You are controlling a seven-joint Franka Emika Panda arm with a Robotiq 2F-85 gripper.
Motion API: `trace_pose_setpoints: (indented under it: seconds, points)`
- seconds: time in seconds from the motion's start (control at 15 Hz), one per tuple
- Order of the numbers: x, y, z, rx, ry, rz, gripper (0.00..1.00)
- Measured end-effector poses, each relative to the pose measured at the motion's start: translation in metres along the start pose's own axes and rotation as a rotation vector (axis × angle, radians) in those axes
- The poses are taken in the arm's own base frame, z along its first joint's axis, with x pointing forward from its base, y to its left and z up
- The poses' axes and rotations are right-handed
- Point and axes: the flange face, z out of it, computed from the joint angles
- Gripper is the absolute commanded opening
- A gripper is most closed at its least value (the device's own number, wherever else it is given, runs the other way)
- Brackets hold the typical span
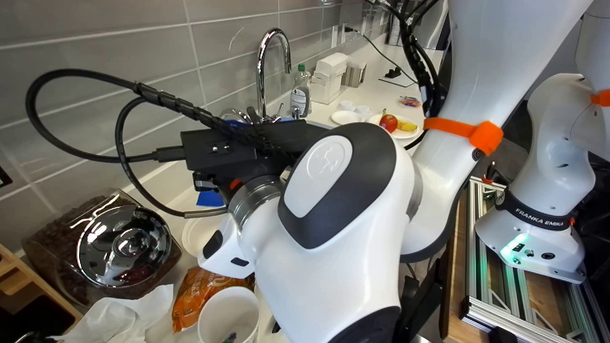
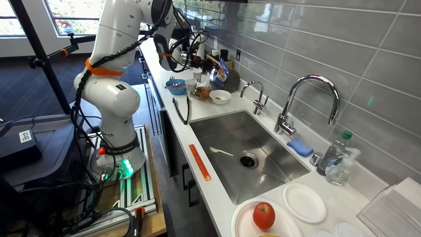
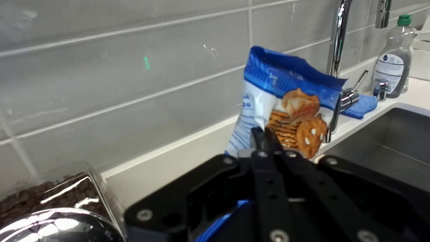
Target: Pour the contents of the blue packet into the white bowl
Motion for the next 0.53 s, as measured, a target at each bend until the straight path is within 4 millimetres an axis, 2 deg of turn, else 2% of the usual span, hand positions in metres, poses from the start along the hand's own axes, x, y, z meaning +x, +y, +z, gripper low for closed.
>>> trace_pose_setpoints:
  seconds: [0.53]
  points:
    - [-0.0003,0.0002,-0.0021,-0.001,0.001,0.001,0.00]
